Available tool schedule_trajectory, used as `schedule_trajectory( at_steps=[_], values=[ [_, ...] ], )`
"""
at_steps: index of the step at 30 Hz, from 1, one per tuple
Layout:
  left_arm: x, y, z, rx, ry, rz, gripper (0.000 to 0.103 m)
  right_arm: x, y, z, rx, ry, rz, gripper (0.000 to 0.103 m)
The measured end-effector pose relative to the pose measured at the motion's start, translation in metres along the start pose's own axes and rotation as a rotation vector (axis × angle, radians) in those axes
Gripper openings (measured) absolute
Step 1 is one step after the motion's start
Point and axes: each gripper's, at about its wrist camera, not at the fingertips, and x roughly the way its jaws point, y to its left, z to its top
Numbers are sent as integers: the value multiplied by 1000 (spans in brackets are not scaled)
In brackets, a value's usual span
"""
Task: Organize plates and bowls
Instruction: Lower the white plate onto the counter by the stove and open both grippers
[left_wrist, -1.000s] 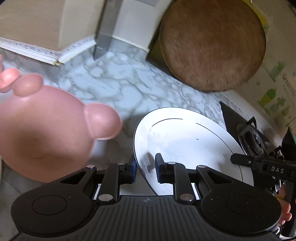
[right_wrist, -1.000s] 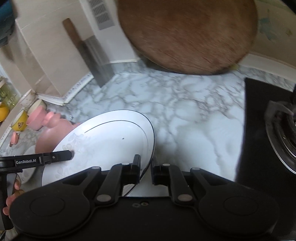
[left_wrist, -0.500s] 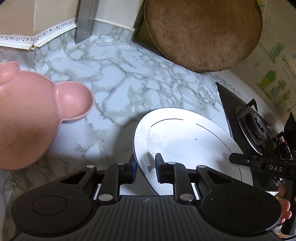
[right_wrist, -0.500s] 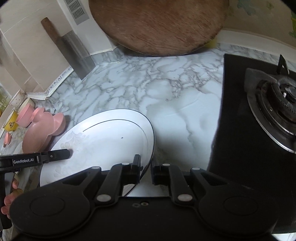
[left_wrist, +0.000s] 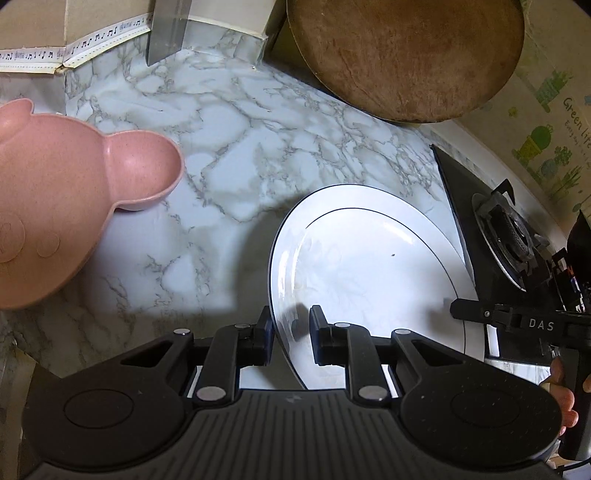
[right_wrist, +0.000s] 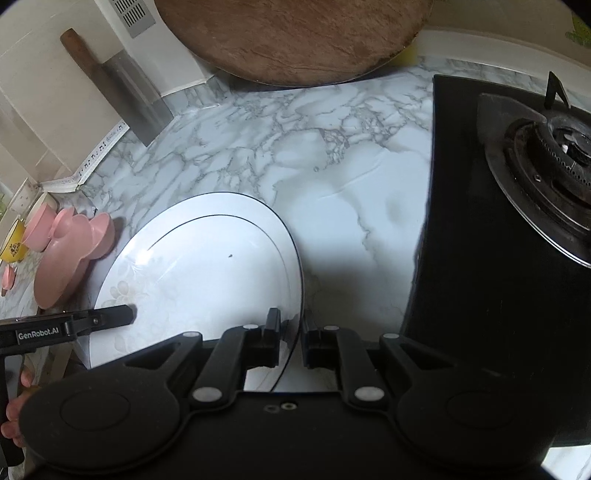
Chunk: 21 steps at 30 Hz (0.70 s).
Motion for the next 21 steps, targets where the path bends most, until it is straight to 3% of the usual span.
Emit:
schedule_trajectory(
  at_steps=[11, 21],
  values=[
    [-5, 1, 1, 47, -20, 27, 19, -8, 1, 2, -17, -15, -50, 12],
    [-21, 3, 1, 70, -49, 50, 23, -36, 26, 11, -101, -138, -121, 15]
  ],
)
